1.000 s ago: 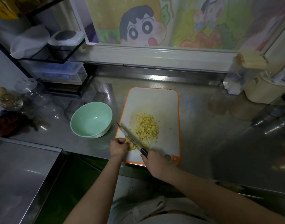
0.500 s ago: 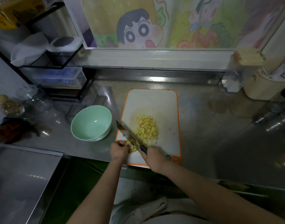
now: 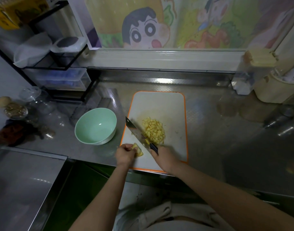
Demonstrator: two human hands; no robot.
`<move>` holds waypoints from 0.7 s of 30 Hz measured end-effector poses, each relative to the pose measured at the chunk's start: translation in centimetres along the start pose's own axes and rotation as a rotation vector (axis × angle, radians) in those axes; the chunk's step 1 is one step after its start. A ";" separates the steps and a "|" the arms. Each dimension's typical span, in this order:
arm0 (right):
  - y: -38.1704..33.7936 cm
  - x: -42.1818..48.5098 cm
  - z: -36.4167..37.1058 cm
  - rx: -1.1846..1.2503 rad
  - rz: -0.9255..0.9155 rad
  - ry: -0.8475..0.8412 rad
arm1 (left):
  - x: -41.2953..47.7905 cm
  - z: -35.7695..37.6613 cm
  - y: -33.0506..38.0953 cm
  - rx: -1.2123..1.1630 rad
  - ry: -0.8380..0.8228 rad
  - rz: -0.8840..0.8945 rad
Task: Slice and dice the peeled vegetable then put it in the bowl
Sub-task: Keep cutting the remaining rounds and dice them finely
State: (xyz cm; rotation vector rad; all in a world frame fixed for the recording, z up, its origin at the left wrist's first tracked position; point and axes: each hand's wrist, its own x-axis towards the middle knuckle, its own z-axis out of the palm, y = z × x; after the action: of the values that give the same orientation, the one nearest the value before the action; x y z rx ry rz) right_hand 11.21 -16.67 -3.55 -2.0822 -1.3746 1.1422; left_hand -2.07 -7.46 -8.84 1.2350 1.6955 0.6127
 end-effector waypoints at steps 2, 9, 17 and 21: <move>-0.1 0.0 -0.1 -0.006 -0.012 0.007 | 0.0 0.3 -0.1 -0.028 -0.025 -0.012; -0.1 -0.8 0.5 -0.036 0.009 -0.022 | -0.3 0.2 -0.2 -0.005 -0.024 0.024; -0.3 -1.4 0.4 -0.035 0.050 -0.027 | -0.7 0.2 0.1 0.053 -0.010 0.003; -0.5 -1.7 0.4 -0.044 0.058 -0.041 | -0.5 0.3 0.2 0.062 -0.008 -0.014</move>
State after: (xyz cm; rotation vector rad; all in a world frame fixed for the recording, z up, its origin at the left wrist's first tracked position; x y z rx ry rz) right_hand 10.33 -18.03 -2.73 -2.1533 -1.3787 1.1948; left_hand -1.70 -7.90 -8.58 1.2666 1.7259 0.5497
